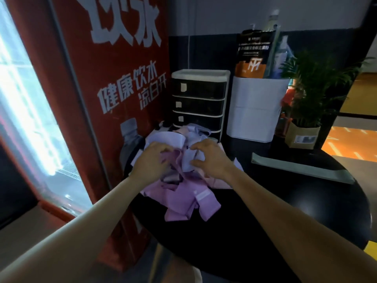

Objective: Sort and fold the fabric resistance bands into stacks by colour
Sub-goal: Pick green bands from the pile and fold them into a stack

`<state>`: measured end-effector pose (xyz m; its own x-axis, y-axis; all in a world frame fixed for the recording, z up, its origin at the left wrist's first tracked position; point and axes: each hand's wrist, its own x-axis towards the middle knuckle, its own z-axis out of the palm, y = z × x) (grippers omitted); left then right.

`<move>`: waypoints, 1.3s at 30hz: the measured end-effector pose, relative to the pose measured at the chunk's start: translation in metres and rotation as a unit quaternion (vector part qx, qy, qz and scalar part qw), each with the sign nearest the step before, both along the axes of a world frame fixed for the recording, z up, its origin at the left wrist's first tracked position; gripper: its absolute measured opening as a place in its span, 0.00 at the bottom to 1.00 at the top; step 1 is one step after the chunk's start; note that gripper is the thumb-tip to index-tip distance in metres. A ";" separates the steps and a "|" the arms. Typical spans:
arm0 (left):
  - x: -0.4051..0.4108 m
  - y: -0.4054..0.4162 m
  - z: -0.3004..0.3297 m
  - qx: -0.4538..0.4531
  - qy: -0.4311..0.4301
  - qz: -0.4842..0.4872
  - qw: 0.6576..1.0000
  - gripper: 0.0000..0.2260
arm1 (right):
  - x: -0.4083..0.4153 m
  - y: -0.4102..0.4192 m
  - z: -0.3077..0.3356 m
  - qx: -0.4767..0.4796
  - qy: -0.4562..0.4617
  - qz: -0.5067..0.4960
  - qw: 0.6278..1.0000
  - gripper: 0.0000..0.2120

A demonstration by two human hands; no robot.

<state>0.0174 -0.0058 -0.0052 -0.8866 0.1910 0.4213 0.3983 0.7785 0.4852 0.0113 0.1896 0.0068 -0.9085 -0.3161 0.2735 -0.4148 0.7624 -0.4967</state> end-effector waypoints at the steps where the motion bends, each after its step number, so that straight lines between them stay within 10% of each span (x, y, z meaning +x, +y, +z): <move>1: 0.001 -0.009 -0.004 -0.002 -0.006 0.009 1.000 0.14 | -0.001 -0.007 -0.001 0.004 0.010 0.000 1.000 0.21; 17: -0.006 -0.076 -0.047 0.075 -0.051 0.107 0.990 0.15 | -0.026 -0.074 -0.019 0.217 0.052 0.029 0.974 0.39; 20: -0.016 -0.078 -0.048 0.099 -0.038 0.115 0.988 0.17 | -0.036 -0.079 -0.027 0.246 0.056 -0.014 0.968 0.29; 25: -0.032 -0.077 -0.048 0.147 -0.052 0.147 0.977 0.24 | -0.055 -0.071 -0.019 0.068 0.059 -0.027 0.996 0.11; 39: -0.092 -0.024 0.008 0.167 0.033 0.059 0.984 0.07 | -0.071 -0.009 0.030 -0.189 0.187 -0.154 0.952 0.08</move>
<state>-0.0745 -0.0299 0.0032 -0.8629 -0.0698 0.5005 0.3541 0.6231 0.6974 -0.0601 0.1810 0.0363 -0.7594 0.1345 0.6366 -0.4025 0.6716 -0.6220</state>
